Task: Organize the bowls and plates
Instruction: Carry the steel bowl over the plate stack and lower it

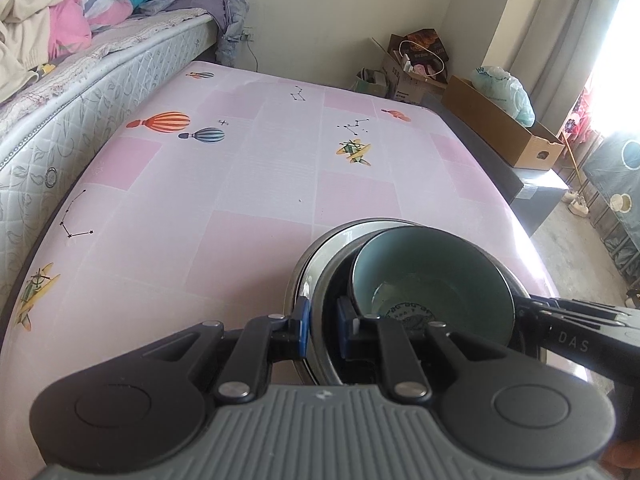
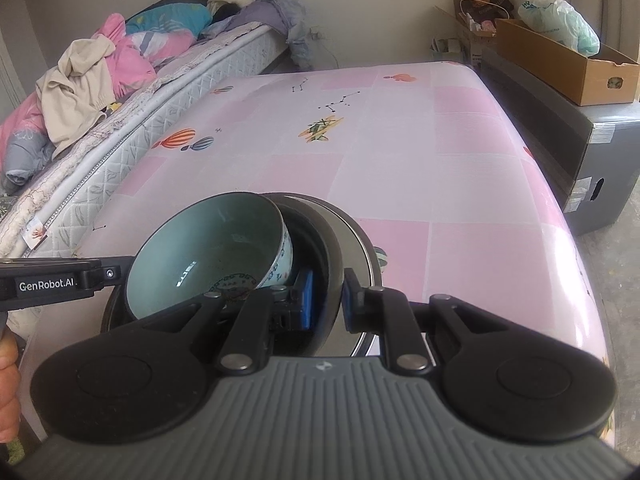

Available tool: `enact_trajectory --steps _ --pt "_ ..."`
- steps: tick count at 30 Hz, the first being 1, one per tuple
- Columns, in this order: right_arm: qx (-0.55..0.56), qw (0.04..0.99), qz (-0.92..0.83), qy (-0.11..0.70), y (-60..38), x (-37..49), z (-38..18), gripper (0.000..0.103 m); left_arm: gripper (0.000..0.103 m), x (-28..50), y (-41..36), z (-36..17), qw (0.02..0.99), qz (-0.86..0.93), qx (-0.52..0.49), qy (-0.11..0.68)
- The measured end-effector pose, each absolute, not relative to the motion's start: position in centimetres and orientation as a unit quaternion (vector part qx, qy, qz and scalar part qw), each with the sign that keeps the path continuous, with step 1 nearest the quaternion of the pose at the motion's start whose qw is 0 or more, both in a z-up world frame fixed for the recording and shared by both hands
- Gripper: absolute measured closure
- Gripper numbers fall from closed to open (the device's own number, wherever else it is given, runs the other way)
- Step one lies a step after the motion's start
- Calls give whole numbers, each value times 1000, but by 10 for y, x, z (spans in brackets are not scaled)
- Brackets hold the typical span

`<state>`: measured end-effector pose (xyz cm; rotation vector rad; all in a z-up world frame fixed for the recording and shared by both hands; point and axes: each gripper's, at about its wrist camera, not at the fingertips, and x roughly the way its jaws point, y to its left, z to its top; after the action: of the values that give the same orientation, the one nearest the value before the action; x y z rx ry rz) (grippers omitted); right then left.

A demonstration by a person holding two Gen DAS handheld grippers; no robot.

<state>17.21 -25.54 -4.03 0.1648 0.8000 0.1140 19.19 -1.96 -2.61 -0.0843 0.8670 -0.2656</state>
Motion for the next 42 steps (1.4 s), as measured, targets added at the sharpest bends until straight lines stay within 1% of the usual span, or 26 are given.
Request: enact_trajectory --steps 1,2,3,5,9,14,19,21,23,25,30,32,34,35,41,42 --pt "80 916 55 389 -257 172 -41 89 95 190 -20 -25 901 -135 -39 411" --pt "79 917 55 387 -257 172 -41 89 98 189 -22 -22 903 -141 -37 403" --pt "80 918 57 385 -257 173 -41 89 98 188 -24 -19 906 -142 -31 398" --pt "85 917 57 385 -258 175 -42 88 92 187 -26 -15 906 -154 -34 392" --pt "96 919 52 379 -261 174 -42 87 88 186 -28 -14 907 -154 -38 391" --pt "109 924 49 362 -267 168 -34 87 87 182 -23 -15 903 -154 -52 397" --pt "134 923 50 358 -274 157 -30 85 80 171 -15 -13 905 -164 -60 389" --pt "143 920 54 362 -275 152 -31 80 76 167 -11 -15 902 -174 -70 389" --pt "155 915 58 368 -276 146 -33 74 75 165 -7 -20 896 -184 -82 395" --pt "173 907 63 378 -278 142 -36 73 75 164 -3 -23 892 -191 -91 400" --pt "241 888 75 385 -289 133 -42 64 74 166 5 -24 883 -209 -125 401" --pt "262 885 77 378 -293 130 -42 63 69 169 7 -23 879 -218 -139 402" --pt "259 891 83 363 -292 128 -39 61 57 176 6 -23 871 -226 -150 409" --pt "255 894 84 359 -291 127 -37 60 55 179 5 -24 867 -228 -154 415" --pt "247 896 97 355 -284 139 -35 59 56 195 -5 -31 867 -217 -152 422" --pt "243 897 97 355 -282 142 -35 59 59 197 -7 -32 867 -216 -149 423"
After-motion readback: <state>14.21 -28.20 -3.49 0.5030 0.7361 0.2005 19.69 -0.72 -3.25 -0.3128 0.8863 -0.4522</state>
